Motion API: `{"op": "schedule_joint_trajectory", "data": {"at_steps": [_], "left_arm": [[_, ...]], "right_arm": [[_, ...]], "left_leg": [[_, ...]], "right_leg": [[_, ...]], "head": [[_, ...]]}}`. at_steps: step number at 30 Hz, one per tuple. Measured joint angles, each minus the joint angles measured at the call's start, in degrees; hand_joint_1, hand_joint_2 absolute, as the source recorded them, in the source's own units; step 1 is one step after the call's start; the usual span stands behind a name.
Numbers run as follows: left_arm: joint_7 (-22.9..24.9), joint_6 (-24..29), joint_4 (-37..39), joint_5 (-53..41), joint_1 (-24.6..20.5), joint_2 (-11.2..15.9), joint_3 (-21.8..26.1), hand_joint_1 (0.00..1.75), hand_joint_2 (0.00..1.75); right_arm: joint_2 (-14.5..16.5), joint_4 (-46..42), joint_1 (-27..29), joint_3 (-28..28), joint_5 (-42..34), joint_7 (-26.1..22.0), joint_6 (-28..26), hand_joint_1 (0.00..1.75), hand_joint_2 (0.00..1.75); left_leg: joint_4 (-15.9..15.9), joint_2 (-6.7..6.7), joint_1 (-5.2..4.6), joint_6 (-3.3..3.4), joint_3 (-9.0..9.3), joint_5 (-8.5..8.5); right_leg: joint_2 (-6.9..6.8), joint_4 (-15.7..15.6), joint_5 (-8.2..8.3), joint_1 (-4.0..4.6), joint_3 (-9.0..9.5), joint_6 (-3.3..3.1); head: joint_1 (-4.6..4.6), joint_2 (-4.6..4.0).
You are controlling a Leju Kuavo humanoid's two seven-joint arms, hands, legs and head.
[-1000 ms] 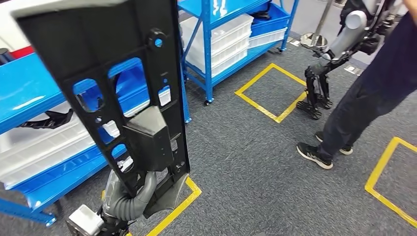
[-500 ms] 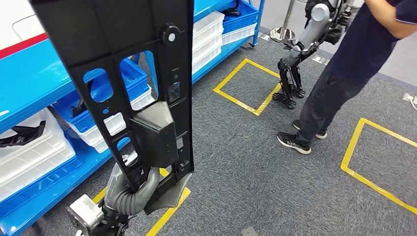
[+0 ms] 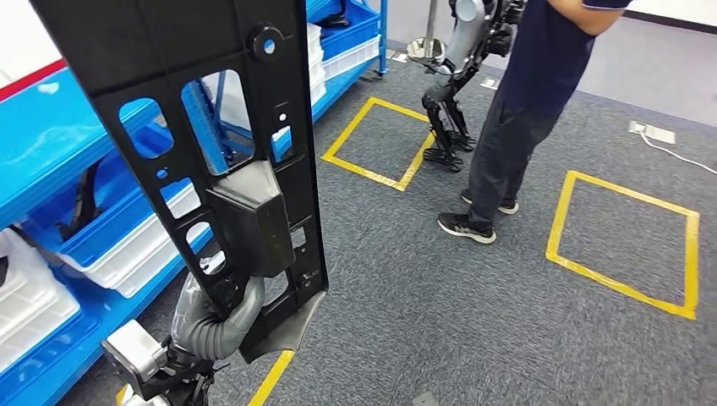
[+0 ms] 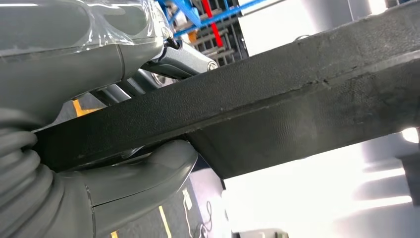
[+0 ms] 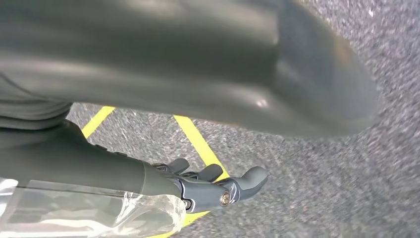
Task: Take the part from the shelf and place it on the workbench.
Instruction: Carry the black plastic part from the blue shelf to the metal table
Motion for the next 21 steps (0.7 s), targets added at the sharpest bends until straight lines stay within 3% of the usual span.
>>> {"op": "schedule_joint_trajectory", "data": {"at_steps": [2, 4, 6, 8, 10, 11, 12, 13, 14, 15, 17, 18, 19, 21], "left_arm": [[-0.01, -0.05, 0.01, 0.01, -0.38, 0.05, 0.14, 1.75, 1.75], [-0.03, -0.14, 0.02, 0.02, -0.66, 0.09, 0.27, 1.75, 1.75], [-0.04, -0.29, 0.02, 0.08, -0.82, 0.19, 0.62, 1.75, 1.75], [-0.08, -0.46, 0.02, 0.48, -0.93, 0.38, 1.13, 1.75, 1.75], [-0.12, -0.66, 0.03, 1.14, -0.94, 0.63, 1.62, 1.75, 1.75], [-0.14, -0.83, 0.07, 1.46, -0.93, 0.79, 1.87, 1.75, 1.75], [-0.14, -1.06, 0.13, 1.74, -0.93, 0.95, 2.13, 1.75, 1.75], [-0.14, -1.30, 0.21, 1.94, -0.94, 1.10, 2.36, 1.75, 1.75], [-0.14, -1.50, 0.29, 2.07, -0.95, 1.22, 2.56, 1.75, 1.75], [-0.14, -1.65, 0.34, 2.14, -0.98, 1.32, 2.73, 1.75, 1.75], [-0.13, -1.84, 0.37, 2.21, -1.03, 1.49, 3.04, 1.75, 1.75], [-0.11, -1.89, 0.37, 2.23, -1.05, 1.57, 3.20, 1.75, 1.75], [-0.07, -1.93, 0.37, 2.22, -1.04, 1.66, 3.36, 1.75, 1.75], [0.01, -1.95, 0.37, 2.14, -1.02, 1.84, 3.72, 1.75, 1.75]], "right_arm": [[0.05, 0.00, -0.04, -0.01, -0.02, -0.11, -0.04, 0.00, 0.00], [0.12, 0.00, -0.01, -0.01, -0.02, -0.20, -0.11, 0.00, 0.00], [0.14, 0.00, 0.19, -0.01, 0.05, -0.23, -0.15, 0.00, 0.00], [0.14, 0.00, 0.27, -0.01, 0.15, -0.22, -0.15, 0.00, 0.00], [0.15, 0.00, 0.16, 0.00, 0.36, -0.19, -0.10, 0.00, 0.00], [0.16, 0.00, 0.11, 0.01, 0.53, -0.16, -0.04, 0.00, 0.00], [0.18, 0.00, 0.11, 0.02, 0.72, -0.10, 0.03, 0.00, 0.00], [0.20, 0.00, 0.11, 0.03, 0.94, -0.04, 0.11, 0.00, 0.00], [0.21, 0.00, 0.11, 0.04, 1.08, 0.03, 0.16, 0.00, 0.00], [0.21, 0.00, 0.07, 0.04, 1.21, 0.08, 0.21, 0.00, 0.00], [0.21, 0.00, -0.14, 0.04, 1.53, 0.18, 0.43, 0.00, 0.00], [0.25, 0.00, -0.26, 0.06, 1.77, 0.30, 0.65, 0.00, 0.00], [0.29, 0.00, -0.34, 0.09, 2.03, 0.50, 0.93, 0.00, 0.00], [0.37, 0.00, -0.33, 0.17, 2.50, 0.89, 1.43, 0.00, 0.00]], "left_leg": [[-7.90, -2.31, -0.03, 0.58, 3.47, 3.29], [-10.65, -3.37, -0.25, 1.05, 4.54, 4.00], [-10.92, -2.31, -0.33, 1.60, 4.61, 4.28], [-11.31, -1.11, -0.21, 2.22, 4.82, 4.57], [-11.44, 0.25, -0.27, 2.56, 4.87, 4.59], [-11.43, 0.98, -0.34, 2.64, 4.86, 4.56], [-11.42, 1.66, -0.38, 2.68, 4.85, 4.52], [-11.41, 2.34, -0.41, 2.69, 4.86, 4.48], [-11.41, 2.97, -0.42, 2.68, 4.89, 4.43], [-11.40, 3.53, -0.44, 2.62, 4.97, 4.37], [-11.35, 4.51, -0.69, 2.34, 5.14, 4.16], [-11.30, 4.90, -0.86, 2.13, 5.19, 4.06], [-11.28, 5.35, -1.00, 1.88, 5.21, 3.99], [-11.23, 6.05, -0.97, 1.29, 5.20, 3.82]], "right_leg": [[1.15, 0.08, 0.09, 0.12, -0.09, 0.27], [2.13, 0.07, 0.28, 0.05, -0.45, 0.81], [2.68, 0.10, 0.35, -0.18, -0.76, 1.43], [0.63, 2.70, -1.38, -0.05, -2.00, 1.90], [-2.17, 9.86, -5.18, 0.02, -5.31, 2.19], [-2.72, 13.91, -6.87, -0.05, -7.23, 2.30], [-2.95, 16.71, -7.72, -0.11, -8.57, 2.39], [-3.06, 17.49, -7.53, -0.15, -8.90, 2.43], [-3.24, 15.69, -6.26, -0.18, -7.94, 2.42], [-3.84, 11.93, -4.37, -0.15, -5.92, 2.31], [-6.50, 3.47, -1.43, 0.21, -1.43, 1.83], [-7.40, 1.08, -0.82, 0.40, -0.22, 1.55], [-7.73, 0.06, -0.73, 0.61, 0.19, 1.29], [-6.47, -0.14, -0.44, 0.63, 0.01, 0.72]], "head": [[0.00, 0.00], [0.02, 0.00], [0.04, 0.00], [0.22, 0.00], [0.44, 0.00], [0.47, 0.00], [0.47, 0.00], [0.47, 0.00], [0.48, 0.00], [0.48, 0.00], [0.47, 0.00], [0.44, 0.00], [0.41, 0.00], [0.37, 0.00]]}}
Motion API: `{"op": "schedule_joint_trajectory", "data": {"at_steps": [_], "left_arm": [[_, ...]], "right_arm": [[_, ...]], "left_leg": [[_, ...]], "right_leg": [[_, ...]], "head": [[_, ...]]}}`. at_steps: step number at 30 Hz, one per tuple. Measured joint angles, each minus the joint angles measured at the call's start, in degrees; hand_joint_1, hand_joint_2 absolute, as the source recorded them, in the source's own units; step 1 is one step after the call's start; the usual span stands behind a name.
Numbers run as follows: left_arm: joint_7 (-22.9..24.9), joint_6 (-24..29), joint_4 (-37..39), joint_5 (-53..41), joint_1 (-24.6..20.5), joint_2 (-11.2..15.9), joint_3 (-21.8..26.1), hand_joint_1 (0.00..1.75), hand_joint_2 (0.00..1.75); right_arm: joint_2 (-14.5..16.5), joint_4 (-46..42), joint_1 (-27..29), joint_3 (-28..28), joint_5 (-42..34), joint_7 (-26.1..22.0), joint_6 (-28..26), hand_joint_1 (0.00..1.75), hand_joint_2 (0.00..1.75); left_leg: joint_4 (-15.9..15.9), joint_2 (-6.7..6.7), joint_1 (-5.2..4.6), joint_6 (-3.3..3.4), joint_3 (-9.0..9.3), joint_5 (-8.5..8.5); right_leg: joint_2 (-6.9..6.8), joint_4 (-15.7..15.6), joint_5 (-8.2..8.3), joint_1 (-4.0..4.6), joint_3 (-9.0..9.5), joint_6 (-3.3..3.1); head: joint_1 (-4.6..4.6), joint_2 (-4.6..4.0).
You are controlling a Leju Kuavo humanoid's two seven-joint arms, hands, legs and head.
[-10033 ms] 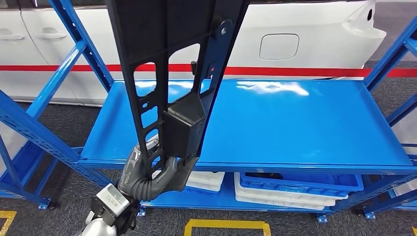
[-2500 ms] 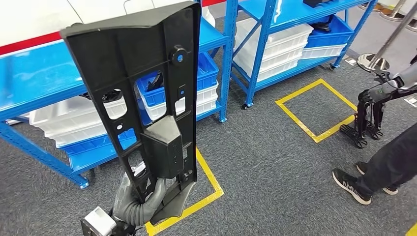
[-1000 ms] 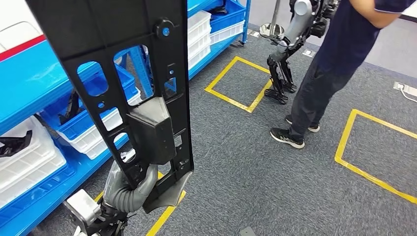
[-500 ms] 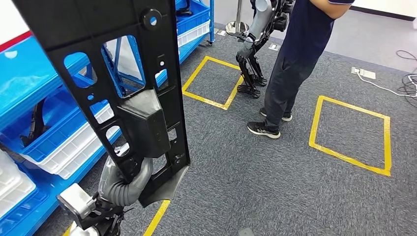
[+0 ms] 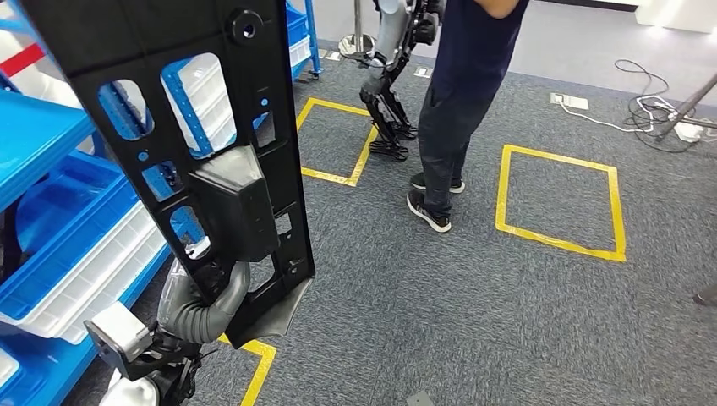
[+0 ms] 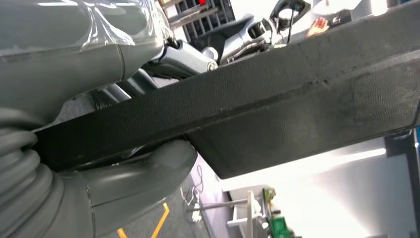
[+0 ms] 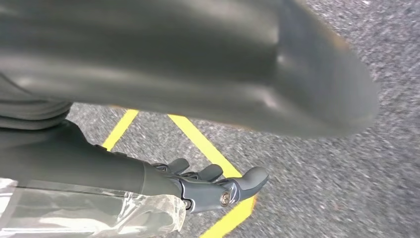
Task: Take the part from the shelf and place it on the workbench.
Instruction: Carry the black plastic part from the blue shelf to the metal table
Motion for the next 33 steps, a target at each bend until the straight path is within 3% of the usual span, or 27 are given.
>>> {"op": "schedule_joint_trajectory", "data": {"at_steps": [2, 4, 6, 7, 8, 9, 11, 13, 15, 17, 19, 21, 22, 23, 24, 26, 28, 30, 31, 33], "left_arm": [[0.04, 0.02, -0.01, -0.13, 0.07, 0.21, 0.34, 1.75, 1.75], [0.56, 0.12, -0.02, -1.02, 0.32, 0.37, 0.49, 1.75, 1.75], [1.70, 0.74, -0.02, -3.28, 0.91, 0.36, 0.14, 1.75, 1.75], [2.16, 1.24, -0.02, -4.47, 1.17, 0.32, -0.20, 1.75, 1.75], [2.35, 1.78, -0.02, -5.42, 1.33, 0.26, -0.61, 1.75, 1.75], [2.33, 2.25, -0.02, -6.06, 1.36, 0.20, -1.02, 1.75, 1.75], [2.11, 3.23, -0.08, -7.00, 1.37, 0.08, -1.84, 1.75, 1.75], [1.98, 4.25, -0.34, -7.66, 1.70, 0.02, -2.43, 1.75, 1.75], [1.98, 5.26, -0.70, -8.15, 2.14, 0.01, -2.72, 1.75, 1.75], [2.00, 6.17, -1.13, -8.53, 2.45, 0.01, -2.88, 1.75, 1.75], [2.00, 6.87, -1.57, -8.68, 2.89, 0.01, -2.97, 1.75, 1.75], [1.99, 7.40, -1.78, -8.72, 3.45, 0.01, -3.02, 1.75, 1.75], [1.96, 7.63, -1.85, -8.75, 3.71, 0.01, -3.05, 1.75, 1.75], [1.89, 7.86, -1.93, -8.83, 3.95, 0.01, -3.11, 1.75, 1.75], [1.79, 8.10, -2.02, -8.94, 4.17, 0.01, -3.18, 1.75, 1.75], [1.50, 8.60, -2.20, -9.27, 4.45, 0.01, -3.31, 1.75, 1.75], [1.21, 9.00, -2.47, -9.46, 4.48, 0.01, -3.38, 1.75, 1.75], [0.93, 9.22, -2.74, -9.49, 4.54, 0.01, -3.52, 1.75, 1.75], [0.77, 9.28, -2.83, -9.47, 4.62, 0.01, -3.61, 1.75, 1.75], [0.38, 9.38, -2.94, -9.54, 4.80, 0.01, -3.87, 1.75, 1.75]], "right_arm": [[0.05, 0.00, 0.02, 0.16, 0.39, 0.24, 0.30, 0.00, 0.00], [0.12, 0.00, -0.03, 0.33, 0.24, 0.23, 0.22, 0.00, 0.00], [0.12, 0.00, 0.22, 0.39, -0.58, 0.00, -0.03, 0.00, 0.00], [0.06, 0.00, 0.50, 0.39, -1.09, -0.16, -0.11, 0.00, 0.00], [-0.03, 0.00, 0.85, 0.38, -1.65, -0.44, -0.21, 0.00, 0.00], [-0.16, 0.00, 1.21, 0.35, -2.21, -0.77, -0.32, 0.00, 0.00], [-0.44, 0.00, 1.93, 0.19, -3.06, -1.50, -0.43, 0.00, 0.00], [-0.76, 0.00, 2.55, -0.02, -3.39, -1.63, -0.41, 0.00, 0.00], [-1.19, 0.02, 3.34, -0.15, -3.48, -1.11, -0.39, 0.00, 0.00], [-1.67, 0.06, 4.12, -0.19, -3.46, -0.46, -0.39, 0.00, 0.00], [-2.03, 0.07, 4.40, -0.20, -3.42, -0.11, -0.39, 0.00, 0.00], [-2.28, 0.07, 4.45, -0.21, -3.41, 0.07, -0.40, 0.00, 0.00], [-2.41, 0.07, 4.53, -0.22, -3.41, 0.14, -0.41, 0.00, 0.00], [-2.56, 0.07, 4.66, -0.23, -3.38, 0.21, -0.44, 0.00, 0.00], [-2.73, 0.07, 4.78, -0.23, -3.27, 0.28, -0.47, 0.00, 0.00], [-3.04, 0.07, 4.85, -0.22, -2.83, 0.36, -0.53, 0.00, 0.00], [-3.22, 0.07, 4.70, -0.22, -2.42, 0.50, -0.56, 0.00, 0.00], [-3.32, 0.07, 4.59, -0.22, -2.13, 0.81, -0.58, 0.00, 0.00], [-3.35, 0.07, 4.55, -0.22, -2.02, 0.96, -0.59, 0.00, 0.00], [-3.49, 0.07, 4.50, -0.22, -1.89, 1.05, -0.58, 0.00, 0.00]], "left_leg": [[1.99, -1.56, 0.34, -0.72, -0.78, -1.43], [8.83, -4.21, 0.70, -1.35, -3.76, -4.98], [16.60, -5.08, 0.90, -1.75, -7.41, -7.89], [18.02, -5.14, 1.00, -1.86, -8.14, -7.92], [17.02, -5.19, 1.11, -1.93, -7.75, -6.86], [13.77, -5.46, 1.26, -1.95, -6.26, -4.94], [5.16, -7.82, 1.61, -1.87, -2.32, -1.19], [0.68, -9.82, 1.69, -1.59, -0.38, 0.08], [0.30, -9.22, 1.51, -1.09, -0.27, 0.11], [0.01, -8.05, 1.54, -0.34, -0.12, 0.38], [-0.16, -6.61, 1.50, 0.26, -0.02, 0.46], [-0.15, -5.07, 1.36, 0.52, -0.02, 0.35], [-0.15, -4.35, 1.34, 0.56, -0.01, 0.30], [-0.14, -3.70, 1.34, 0.57, 0.03, 0.25], [-0.13, -3.13, 1.35, 0.52, 0.10, 0.19], [-0.06, -2.18, 1.25, 0.20, 0.31, -0.05], [0.10, -1.47, 0.89, -0.32, 0.46, -0.34], [0.13, -0.76, 0.75, -0.85, 0.62, -0.52], [0.74, -0.49, 0.89, -1.45, 0.48, -0.86], [4.77, -1.69, 1.00, -2.41, -0.53, -2.96]], "right_leg": [[1.11, -0.25, 0.35, -0.30, 0.00, -0.62], [2.29, -0.33, 0.57, -0.54, 0.00, -1.02], [3.72, -0.31, 0.66, -0.58, -0.04, -1.16], [4.47, -0.30, 0.68, -0.59, -0.03, -1.16], [5.22, -0.28, 0.71, -0.61, 0.01, -1.13], [5.94, -0.26, 0.73, -0.65, 0.08, -1.07], [7.34, -0.13, 0.76, -0.62, 0.03, -0.72], [8.62, -0.01, 0.94, -0.62, -0.49, -0.05], [9.71, -0.09, 1.19, -0.77, -0.97, 0.67], [7.97, 1.39, 0.14, -0.78, -1.73, 1.22], [4.66, 7.38, -3.33, -0.70, -4.45, 1.65], [3.49, 15.43, -6.86, -0.82, -8.22, 2.00], [3.41, 17.67, -7.40, -0.94, -9.27, 2.15], [3.33, 17.52, -6.78, -1.07, -9.10, 2.25], [3.07, 14.86, -5.20, -1.20, -7.62, 2.32], [1.24, 6.05, -1.68, -1.23, -2.76, 2.30], [-0.21, 0.98, -0.40, -1.01, -0.11, 1.76], [0.37, 0.59, -0.46, -0.78, -0.16, 0.99], [0.85, 0.57, -0.41, -0.86, -0.14, 0.64], [1.85, 0.42, -0.25, -1.09, 0.08, -0.02]], "head": [[-0.08, 0.00], [-0.22, 0.00], [-0.30, 0.00], [-0.32, 0.00], [-0.33, 0.00], [-0.34, 0.00], [-0.34, 0.00], [-0.26, 0.00], [-0.18, 0.00], [-0.10, 0.00], [0.05, 0.00], [0.13, 0.00], [0.14, 0.00], [0.14, 0.00], [0.14, 0.00], [0.15, 0.00], [0.10, 0.00], [0.02, 0.00], [-0.01, 0.01], [-0.19, 0.01]]}}
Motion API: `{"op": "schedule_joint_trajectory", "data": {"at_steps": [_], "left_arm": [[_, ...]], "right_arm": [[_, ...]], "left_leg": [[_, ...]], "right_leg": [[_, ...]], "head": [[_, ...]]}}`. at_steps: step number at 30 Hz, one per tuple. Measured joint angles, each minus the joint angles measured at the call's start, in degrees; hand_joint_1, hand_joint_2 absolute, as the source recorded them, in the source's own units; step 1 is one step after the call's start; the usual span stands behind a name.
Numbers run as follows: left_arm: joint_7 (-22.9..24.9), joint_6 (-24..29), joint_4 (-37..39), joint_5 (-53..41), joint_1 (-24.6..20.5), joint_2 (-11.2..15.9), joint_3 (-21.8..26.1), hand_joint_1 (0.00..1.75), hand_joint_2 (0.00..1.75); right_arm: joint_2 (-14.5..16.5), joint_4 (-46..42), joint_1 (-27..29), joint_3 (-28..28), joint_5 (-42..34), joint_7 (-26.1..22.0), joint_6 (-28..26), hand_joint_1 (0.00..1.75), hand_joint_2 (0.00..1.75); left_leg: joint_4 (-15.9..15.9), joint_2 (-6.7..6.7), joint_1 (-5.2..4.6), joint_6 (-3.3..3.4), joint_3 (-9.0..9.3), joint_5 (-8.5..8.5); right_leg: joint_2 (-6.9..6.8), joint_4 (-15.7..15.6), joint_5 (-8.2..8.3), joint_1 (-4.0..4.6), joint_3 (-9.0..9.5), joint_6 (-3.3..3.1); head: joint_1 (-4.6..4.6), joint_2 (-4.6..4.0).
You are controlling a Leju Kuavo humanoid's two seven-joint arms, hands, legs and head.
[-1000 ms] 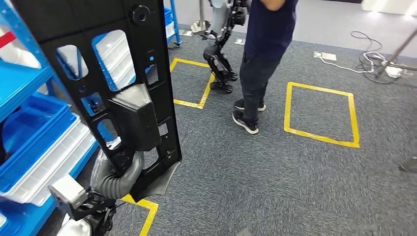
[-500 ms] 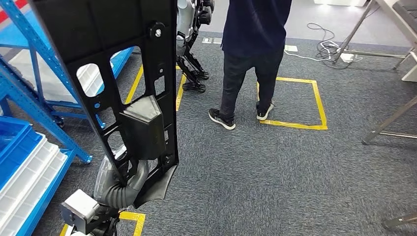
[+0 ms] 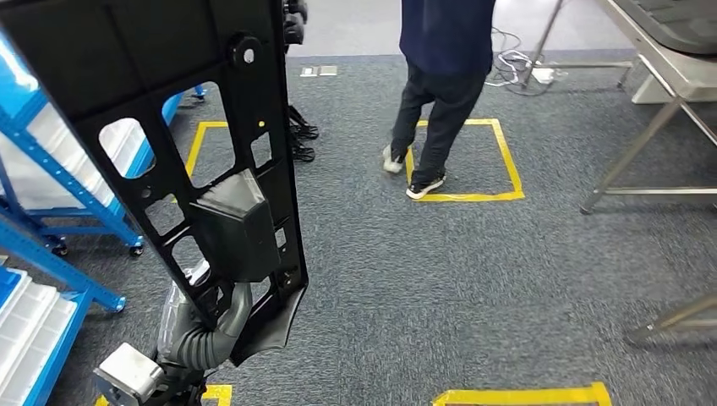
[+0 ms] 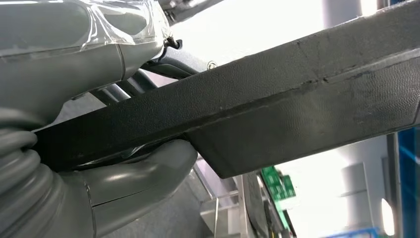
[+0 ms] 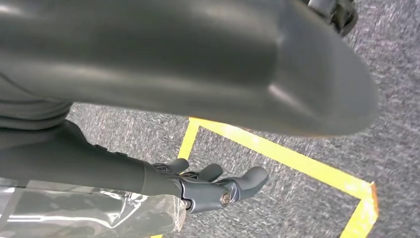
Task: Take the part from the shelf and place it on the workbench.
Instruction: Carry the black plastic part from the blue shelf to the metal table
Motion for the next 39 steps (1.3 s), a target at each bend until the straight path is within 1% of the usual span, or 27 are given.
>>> {"op": "schedule_joint_trajectory", "data": {"at_steps": [1, 3, 4, 5, 6, 7, 9, 11, 13, 15, 17, 19, 20, 21, 22, 23, 25, 26, 28, 29, 30, 32, 34, 35, 36, 37, 39], "left_arm": [[-0.22, 0.10, -0.05, -0.19, 0.11, 0.00, -0.13, 1.75, 1.75], [-0.52, 0.45, -0.11, -0.85, 0.45, -0.01, -0.41, 1.75, 1.75], [-0.54, 0.69, -0.12, -1.20, 0.68, -0.01, -0.56, 1.75, 1.75], [-0.54, 0.92, -0.13, -1.45, 0.93, -0.01, -0.73, 1.75, 1.75], [-0.54, 1.13, -0.14, -1.61, 1.13, -0.01, -0.88, 1.75, 1.75], [-0.54, 1.27, -0.19, -1.70, 1.28, -0.01, -1.02, 1.75, 1.75], [-0.53, 1.42, -0.35, -1.74, 1.43, 0.01, -1.27, 1.75, 1.75], [-0.44, 1.45, -0.50, -1.61, 1.49, 0.02, -1.50, 1.75, 1.75], [-0.36, 1.44, -0.54, -1.35, 1.39, 0.02, -1.66, 1.75, 1.75], [-0.35, 1.26, -0.56, -1.08, 1.12, 0.01, -1.75, 1.75, 1.75], [-0.31, 0.91, -0.57, -0.86, 0.80, -0.01, -1.81, 1.75, 1.75], [-0.22, 0.45, -0.55, -0.67, 0.36, -0.01, -1.91, 1.75, 1.75], [-0.19, 0.19, -0.54, -0.60, 0.06, -0.02, -1.99, 1.75, 1.75], [-0.16, -0.03, -0.51, -0.53, -0.23, -0.03, -2.13, 1.75, 1.75], [-0.15, -0.15, -0.48, -0.47, -0.49, -0.07, -2.27, 1.75, 1.75], [-0.15, -0.25, -0.46, -0.37, -0.70, -0.10, -2.41, 1.75, 1.75], [-0.15, -0.38, -0.45, -0.16, -1.02, -0.17, -2.64, 1.75, 1.75], [-0.15, -0.51, -0.44, -0.08, -1.18, -0.20, -2.75, 1.75, 1.75], [-0.14, -0.88, -0.43, 0.00, -1.52, -0.31, -3.01, 1.75, 1.75], [-0.14, -1.04, -0.42, 0.02, -1.66, -0.38, -3.14, 1.75, 1.75], [-0.14, -1.21, -0.42, 0.04, -1.76, -0.44, -3.26, 1.75, 1.75], [-0.13, -1.57, -0.37, 0.09, -1.84, -0.50, -3.51, 1.75, 1.75], [-0.10, -1.96, -0.20, 0.11, -1.85, -0.55, -3.80, 1.75, 1.75], [-0.09, -2.20, -0.08, 0.03, -1.87, -0.62, -3.97, 1.75, 1.75], [-0.08, -2.43, 0.04, -0.21, -1.91, -0.74, -4.13, 1.75, 1.75], [-0.07, -2.63, 0.18, -0.71, -2.00, -0.92, -4.31, 1.75, 1.75], [0.05, -2.79, 0.42, -2.14, -2.36, -1.44, -4.64, 1.75, 1.75]], "right_arm": [[-0.10, 0.00, -0.05, 0.00, 0.03, 0.03, 0.07, 0.00, 0.00], [-0.26, 0.00, -0.14, 0.04, 0.28, 0.26, 0.33, 0.00, 0.00], [-0.31, 0.00, -0.13, 0.06, 0.45, 0.53, 0.48, 0.00, 0.00], [-0.34, 0.00, -0.09, 0.08, 0.61, 0.81, 0.56, 0.00, 0.00], [-0.38, 0.00, -0.05, 0.09, 0.71, 1.06, 0.60, 0.00, 0.00], [-0.40, 0.00, -0.02, 0.09, 0.72, 1.19, 0.60, 0.00, 0.00], [-0.39, 0.00, -0.08, 0.09, 0.66, 1.21, 0.60, 0.00, 0.00], [-0.38, 0.00, -0.06, 0.09, 0.43, 1.17, 0.55, 0.00, 0.00], [-0.39, 0.00, 0.22, 0.09, 0.16, 1.17, 0.44, 0.00, 0.00], [-0.38, 0.00, 0.46, 0.09, -0.09, 1.18, 0.51, 0.00, 0.00], [-0.38, 0.00, 0.41, 0.08, -0.45, 1.15, 0.89, 0.00, 0.00], [-0.43, 0.00, 0.41, 0.07, -0.91, 1.03, 1.15, 0.00, 0.00], [-0.49, 0.00, 0.48, 0.07, -1.09, 0.96, 1.18, 0.00, 0.00], [-0.57, 0.00, 0.57, 0.07, -1.27, 0.91, 1.18, 0.00, 0.00], [-0.67, 0.00, 0.62, 0.06, -1.38, 0.87, 1.19, 0.00, 0.00], [-0.77, 0.00, 0.62, 0.05, -1.48, 0.85, 1.19, 0.00, 0.00], [-0.88, 0.00, 0.54, 0.04, -1.68, 0.82, 1.19, 0.00, 0.00], [-0.93, 0.01, 0.56, 0.03, -1.84, 0.81, 1.18, 0.00, 0.00], [-1.09, 0.02, 0.82, -0.01, -2.25, 0.85, 1.20, 0.00, 0.00], [-1.19, 0.03, 1.02, -0.04, -2.52, 0.90, 1.25, 0.00, 0.00], [-1.27, 0.04, 1.14, -0.07, -2.74, 0.95, 1.29, 0.00, 0.00], [-1.34, 0.09, 1.18, -0.11, -3.25, 0.99, 1.37, 0.00, 0.00], [-1.36, 0.13, 1.19, -0.14, -3.69, 1.11, 1.41, 0.00, 0.00], [-1.39, 0.16, 1.26, -0.17, -3.99, 1.20, 1.42, 0.00, 0.00], [-1.44, 0.21, 1.34, -0.24, -4.35, 1.28, 1.43, 0.00, 0.00], [-1.53, 0.25, 1.40, -0.33, -4.79, 1.32, 1.48, 0.00, 0.00], [-1.78, 0.28, 1.38, -0.65, -5.66, 1.31, 1.75, 0.00, 0.00]], "left_leg": [[3.71, -1.13, 0.03, -0.23, -1.25, -1.92], [11.15, -2.97, -0.01, 0.26, -4.22, -5.66], [13.30, -3.28, -0.03, 0.51, -5.27, -6.49], [13.42, -3.45, -0.06, 0.75, -5.48, -6.20], [11.21, -3.69, -0.08, 1.00, -4.65, -4.73], [7.23, -4.25, -0.08, 1.25, -3.02, -2.53], [-0.98, -6.61, -0.04, 1.72, 0.28, 1.02], [-4.18, -7.97, -0.05, 1.93, 1.33, 1.85], [-4.48, -7.11, -0.10, 2.24, 1.42, 2.08], [-4.74, -5.93, -0.02, 2.83, 1.66, 2.39], [-4.86, -4.50, -0.01, 3.23, 1.68, 2.47], [-4.85, -2.95, -0.10, 3.37, 1.61, 2.40], [-4.84, -2.24, -0.12, 3.38, 1.60, 2.36], [-4.84, -1.60, -0.12, 3.37, 1.64, 2.31], [-4.84, -1.01, -0.12, 3.30, 1.73, 2.23], [-4.83, -0.47, -0.18, 3.16, 1.87, 2.11], [-4.76, 0.44, -0.48, 2.70, 2.06, 1.79], [-4.74, 0.84, -0.63, 2.45, 2.11, 1.66], [-4.81, 1.45, -0.64, 1.89, 2.25, 1.49], [-4.47, 1.03, -0.52, 1.56, 2.20, 1.12], [-3.26, 0.13, -0.37, 1.24, 1.77, 0.24], [3.10, -2.24, -0.07, 0.74, -1.00, -3.20], [11.23, -3.22, 0.05, 0.46, -4.92, -6.38], [13.23, -3.36, 0.08, 0.39, -6.00, -6.67], [12.86, -3.45, 0.11, 0.40, -6.00, -5.81], [10.09, -3.69, 0.14, 0.49, -4.87, -3.95], [1.41, -5.68, 0.22, 0.88, -1.07, 0.27]], "right_leg": [[0.53, -0.03, 0.07, -0.12, 0.09, -0.25], [1.74, -0.02, 0.13, -0.02, 0.02, -0.52], [2.44, -0.02, 0.17, 0.06, -0.01, -0.57], [3.14, -0.01, 0.19, 0.12, 0.00, -0.59], [3.86, -0.01, 0.21, 0.15, 0.06, -0.59], [4.56, 0.00, 0.23, 0.16, 0.16, -0.57], [5.84, 0.08, 0.34, 0.25, 0.07, -0.34], [6.84, 0.14, 0.59, 0.31, -0.43, 0.11], [7.45, 0.16, 0.74, 0.15, -0.84, 0.66], [5.44, 2.17, -0.62, 0.21, -1.85, 1.20], [2.46, 8.86, -4.24, 0.33, -5.03, 1.64], [1.58, 16.25, -7.02, 0.23, -8.63, 1.94], [1.50, 17.43, -6.96, 0.20, -9.21, 2.00], [1.37, 16.17, -5.85, 0.18, -8.56, 2.01], [0.94, 12.65, -3.99, 0.18, -6.74, 1.95], [-0.13, 8.08, -2.18, 0.24, -4.33, 1.80], [-1.80, 1.39, -0.08, 0.64, -0.88, 1.22], [-2.10, 0.17, 0.03, 0.86, -0.34, 0.90], [-1.13, -0.03, 0.09, 0.97, -0.44, 0.22], [-0.65, -0.18, 0.19, 0.87, -0.39, -0.11], [-0.17, -0.33, 0.34, 0.69, -0.31, -0.46], [0.91, -0.48, 0.54, 0.42, -0.29, -0.93], [2.18, -0.46, 0.62, 0.40, -0.39, -1.10], [2.88, -0.45, 0.63, 0.40, -0.39, -1.11], [3.60, -0.45, 0.65, 0.40, -0.34, -1.10], [4.35, -0.43, 0.67, 0.39, -0.24, -1.07], [5.73, -0.35, 0.71, 0.51, -0.11, -0.85]], "head": [[-0.14, 0.00], [-0.37, -0.01], [-0.41, -0.01], [-0.43, -0.01], [-0.44, -0.01], [-0.44, -0.01], [-0.43, -0.01], [-0.41, -0.01], [-0.39, -0.01], [-0.19, -0.01], [0.07, -0.01], [0.14, -0.01], [0.15, -0.01], [0.16, -0.01], [0.17, -0.01], [0.17, -0.01], [0.13, -0.01], [0.09, -0.01], [0.04, 0.00], [0.04, 0.00], [0.01, 0.00], [-0.10, -0.01], [-0.18, -0.01], [-0.20, -0.01], [-0.22, -0.01], [-0.23, -0.01], [-0.24, -0.01]]}}
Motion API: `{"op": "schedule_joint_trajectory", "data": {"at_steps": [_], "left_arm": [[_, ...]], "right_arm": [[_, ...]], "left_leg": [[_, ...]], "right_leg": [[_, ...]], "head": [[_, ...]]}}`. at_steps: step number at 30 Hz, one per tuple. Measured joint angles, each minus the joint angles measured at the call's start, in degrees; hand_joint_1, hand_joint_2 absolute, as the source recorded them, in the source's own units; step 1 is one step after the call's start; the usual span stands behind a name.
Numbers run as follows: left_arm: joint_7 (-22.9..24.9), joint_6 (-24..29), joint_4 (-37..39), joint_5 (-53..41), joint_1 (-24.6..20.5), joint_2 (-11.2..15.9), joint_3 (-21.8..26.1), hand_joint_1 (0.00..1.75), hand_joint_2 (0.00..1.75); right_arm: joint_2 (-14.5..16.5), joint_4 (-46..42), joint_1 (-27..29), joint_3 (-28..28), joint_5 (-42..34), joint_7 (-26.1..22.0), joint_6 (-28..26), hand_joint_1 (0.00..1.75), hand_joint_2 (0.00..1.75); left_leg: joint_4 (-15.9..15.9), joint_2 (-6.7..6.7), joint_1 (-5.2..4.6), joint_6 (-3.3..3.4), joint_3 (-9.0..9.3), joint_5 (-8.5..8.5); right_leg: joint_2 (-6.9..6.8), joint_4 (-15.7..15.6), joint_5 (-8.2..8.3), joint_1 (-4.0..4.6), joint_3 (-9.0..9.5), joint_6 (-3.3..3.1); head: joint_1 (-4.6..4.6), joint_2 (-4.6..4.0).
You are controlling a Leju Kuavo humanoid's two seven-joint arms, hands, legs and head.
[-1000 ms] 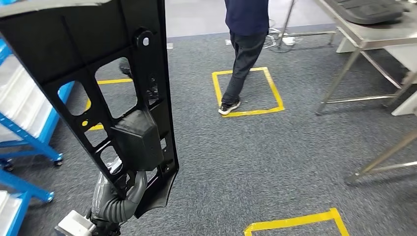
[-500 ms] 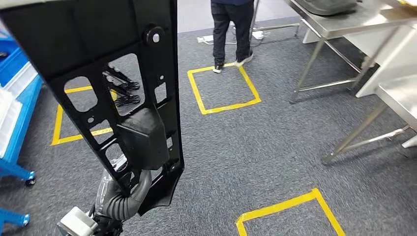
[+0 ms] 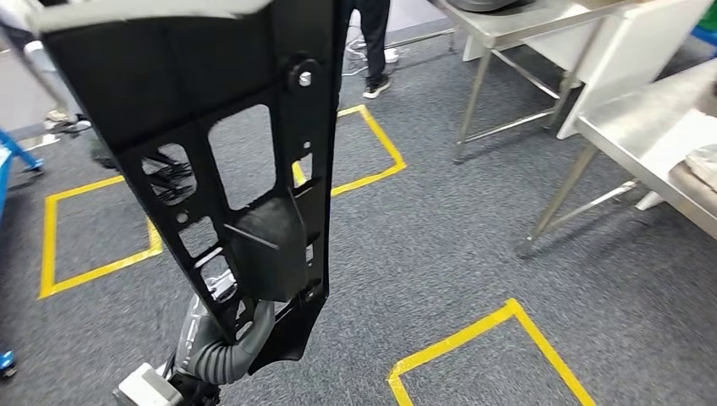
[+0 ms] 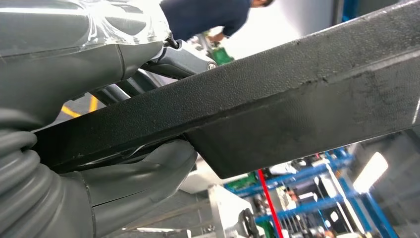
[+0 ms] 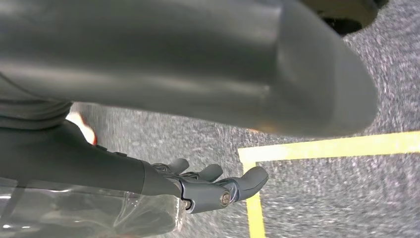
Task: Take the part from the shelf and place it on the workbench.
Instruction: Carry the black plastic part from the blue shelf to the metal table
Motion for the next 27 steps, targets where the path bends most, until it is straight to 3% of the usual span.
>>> {"op": "schedule_joint_trajectory", "data": {"at_steps": [1, 3, 5, 7, 9, 11, 12, 13, 16, 18, 20, 22, 25, 26, 27], "left_arm": [[0.09, 0.04, 0.11, -0.74, -0.19, -0.33, -0.15, 1.75, 1.75], [0.32, 0.31, 0.32, -1.85, -0.36, -0.93, -0.44, 1.75, 1.75], [0.43, 0.94, 0.52, -2.64, -0.38, -1.40, -0.68, 1.75, 1.75], [0.35, 1.90, 0.62, -3.16, -0.25, -1.87, -0.84, 1.75, 1.75], [0.19, 3.07, 0.63, -3.42, 0.19, -2.16, -0.95, 1.75, 1.75], [0.11, 4.07, 0.64, -3.58, 0.72, -2.26, -1.03, 1.75, 1.75], [0.11, 4.41, 0.64, -3.62, 0.89, -2.29, -1.09, 1.75, 1.75], [0.11, 4.69, 0.64, -3.63, 1.00, -2.33, -1.15, 1.75, 1.75], [0.09, 5.45, 0.64, -3.65, 1.07, -2.38, -1.25, 1.75, 1.75], [0.04, 5.99, 0.64, -3.74, 1.08, -2.40, -1.33, 1.75, 1.75], [0.01, 6.36, 0.63, -3.81, 1.09, -2.44, -1.43, 1.75, 1.75], [0.00, 6.61, 0.62, -3.86, 1.12, -2.47, -1.52, 1.75, 1.75], [0.09, 7.03, 0.63, -3.95, 1.38, -2.48, -1.65, 1.75, 1.75], [0.17, 7.16, 0.64, -3.95, 1.51, -2.48, -1.71, 1.75, 1.75], [0.27, 7.30, 0.64, -3.96, 1.63, -2.48, -1.79, 1.75, 1.75]], "right_arm": [[-0.17, 0.00, -0.05, -0.23, -0.44, -0.02, 0.24, 0.00, 0.00], [-0.63, 0.04, -0.03, -0.75, -1.21, 0.03, 0.67, 0.00, 0.00], [-1.24, 0.19, 0.19, -1.10, -1.55, 0.49, 1.07, 0.00, 0.00], [-1.80, 0.34, 0.30, -1.23, -1.44, 1.18, 1.44, 0.00, 0.00], [-2.20, 0.43, 0.19, -1.25, -1.19, 1.79, 1.66, 0.00, 0.00], [-2.51, 0.46, 0.12, -1.26, -1.10, 2.16, 1.73, 0.00, 0.00], [-2.66, 0.46, 0.14, -1.27, -1.16, 2.19, 1.73, 0.00, 0.00], [-2.83, 0.47, 0.18, -1.28, -1.24, 2.18, 1.73, 0.00, 0.00], [-3.27, 0.48, 0.09, -1.33, -1.13, 1.56, 1.72, 0.00, 0.00], [-3.35, 0.48, -0.04, -1.34, -0.82, 0.85, 1.74, 0.00, 0.00], [-3.38, 0.48, -0.04, -1.34, -0.54, 0.39, 1.78, 0.00, 0.00], [-3.41, 0.49, -0.02, -1.33, -0.30, 0.10, 1.80, 0.00, 0.00], [-3.41, 0.49, -0.18, -1.32, -0.03, -0.32, 1.86, 0.00, 0.00], [-3.40, 0.48, -0.18, -1.31, 0.08, -0.36, 1.90, 0.00, 0.00], [-3.39, 0.48, -0.14, -1.31, 0.20, -0.39, 1.94, 0.00, 0.00]], "left_leg": [[-3.36, -1.12, 0.02, 0.21, 1.41, 1.28], [-5.97, -2.20, -0.14, 0.65, 2.34, 1.81], [-6.23, -1.14, -0.20, 1.22, 2.51, 2.06], [-6.63, 0.10, -0.06, 1.98, 2.85, 2.41], [-6.75, 1.55, -0.09, 2.39, 2.94, 2.42], [-6.72, 3.08, -0.16, 2.47, 2.94, 2.30], [-6.70, 3.75, -0.17, 2.44, 2.97, 2.23], [-6.68, 4.35, -0.16, 2.35, 3.05, 2.13], [-6.61, 5.77, -0.39, 1.72, 3.56, 1.58], [-6.58, 6.49, -0.75, 1.18, 3.73, 1.28], [-6.53, 6.96, -0.70, 0.63, 3.74, 1.05], [-4.43, 5.48, -0.40, 0.01, 2.89, -0.46], [7.02, 2.56, -0.19, -0.51, -2.50, -5.85], [10.43, 2.33, -0.20, -0.56, -4.27, -6.89], [11.81, 2.23, -0.20, -0.55, -5.12, -6.84]], "right_leg": [[0.62, 0.05, 0.05, 0.05, -0.09, 0.21], [1.69, 0.06, 0.23, 0.04, -0.50, 0.86], [2.03, 0.07, 0.31, -0.21, -0.83, 1.56], [-0.53, 2.52, -1.32, -0.17, -2.03, 2.15], [-3.49, 9.49, -5.06, -0.18, -5.32, 2.59], [-4.10, 16.39, -7.53, -0.42, -8.66, 2.95], [-4.20, 17.15, -7.24, -0.53, -9.01, 3.05], [-4.39, 15.46, -5.92, -0.61, -8.11, 3.11], [-7.26, 3.45, -1.15, -0.41, -1.73, 2.80], [-8.22, 0.37, -0.73, -0.04, -0.28, 2.19], [-7.11, 0.37, -0.62, -0.01, -0.52, 1.48], [-6.12, 0.23, -0.43, -0.25, -0.52, 0.83], [-4.40, 0.20, -0.27, -0.40, -0.61, 0.22], [-3.68, 0.21, -0.26, -0.38, -0.63, 0.19], [-2.96, 0.22, -0.25, -0.36, -0.60, 0.18]], "head": [[0.01, 0.01], [0.06, 0.01], [0.10, 0.00], [0.28, 0.00], [0.49, 0.00], [0.51, 0.00], [0.52, 0.00], [0.52, 0.00], [0.52, 0.00], [0.44, 0.00], [0.36, 0.01], [0.26, 0.01], [0.09, 0.00], [0.08, 0.00], [0.07, 0.00]]}}
